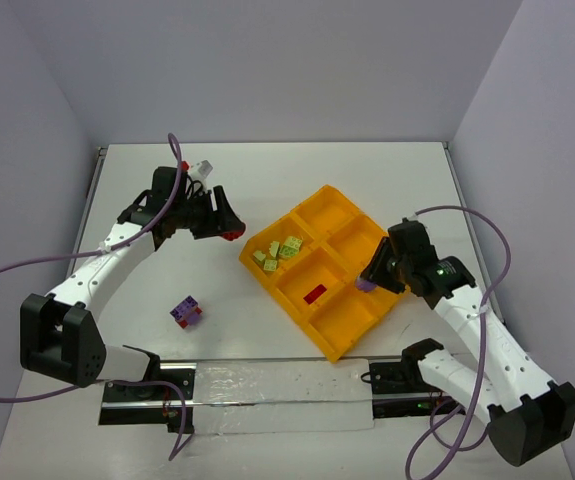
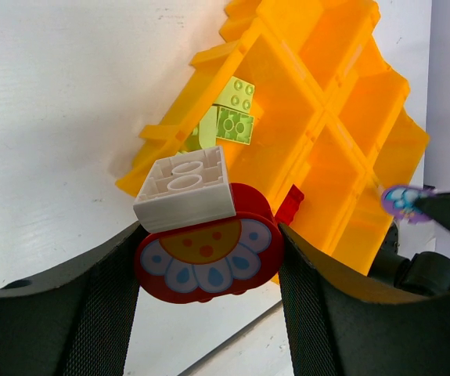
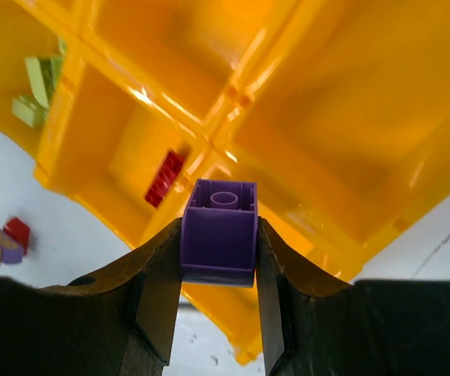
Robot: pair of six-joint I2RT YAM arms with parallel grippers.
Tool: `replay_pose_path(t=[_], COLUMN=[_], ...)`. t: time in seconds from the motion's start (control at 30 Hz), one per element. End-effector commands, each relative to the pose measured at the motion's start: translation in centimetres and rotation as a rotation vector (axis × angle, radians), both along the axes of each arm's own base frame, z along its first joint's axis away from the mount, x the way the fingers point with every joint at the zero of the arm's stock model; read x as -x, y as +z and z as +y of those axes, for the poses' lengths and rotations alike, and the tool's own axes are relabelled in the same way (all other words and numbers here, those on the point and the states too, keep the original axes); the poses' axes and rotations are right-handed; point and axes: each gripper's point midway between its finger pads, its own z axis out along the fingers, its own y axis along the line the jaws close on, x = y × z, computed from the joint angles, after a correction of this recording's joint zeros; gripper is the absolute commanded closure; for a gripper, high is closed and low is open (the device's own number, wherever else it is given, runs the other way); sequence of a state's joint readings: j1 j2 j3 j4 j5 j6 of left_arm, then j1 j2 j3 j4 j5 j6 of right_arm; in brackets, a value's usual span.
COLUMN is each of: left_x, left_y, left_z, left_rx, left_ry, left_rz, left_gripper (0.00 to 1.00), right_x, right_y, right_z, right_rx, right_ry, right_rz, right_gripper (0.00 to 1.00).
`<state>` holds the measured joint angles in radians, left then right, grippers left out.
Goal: Sort the legos into containers by color
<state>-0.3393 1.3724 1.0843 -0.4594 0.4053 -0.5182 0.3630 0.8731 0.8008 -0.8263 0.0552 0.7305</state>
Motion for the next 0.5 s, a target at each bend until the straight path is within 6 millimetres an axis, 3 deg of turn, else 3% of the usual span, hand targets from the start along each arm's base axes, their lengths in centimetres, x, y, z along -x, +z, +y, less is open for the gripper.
replay_pose_path(t=[0.0, 0.1, 0.17, 0.2, 0.23, 0.3, 0.47], left_x=[-1.0, -1.2, -1.5, -1.6, -1.7, -1.7, -1.4], left_y=[2.7, 2.8, 2.9, 3.2, 3.4, 4.0, 5.2], left_z=[-0.2, -0.5, -0.8, -0.9, -1.1, -1.3, -1.3], left_rx=[0.046, 0.067, 0.078, 0.086, 0.092, 0.102, 0.116], left_ry=[0.031, 0.028, 0.028, 0.024, 0.019, 0.005, -0.007], left_rz=[-0.086, -0.077, -0.078, -0.084, -0.089, -0.098, -0.121], left_gripper=[1.00, 1.00, 1.00, 1.00, 1.00, 1.00, 1.00], right_x=[3.5, 4.4, 4.8, 4.7, 4.6, 4.5, 3.2], right_y=[-1.4, -2.0, -2.2, -2.2, -2.2, -1.9, 0.1], right_z=[1.5, 2.3, 2.9, 3.0, 3.1, 3.4, 4.2], right_rx=[-0.062, -0.050, -0.039, -0.023, -0.012, -0.002, 0.011], right_ry=[0.051, 0.067, 0.090, 0.097, 0.104, 0.119, 0.180], right_rz=[0.118, 0.153, 0.166, 0.165, 0.164, 0.157, 0.116], right_gripper=[1.00, 0.98, 0.79, 0.59, 0.45, 0.36, 0.33])
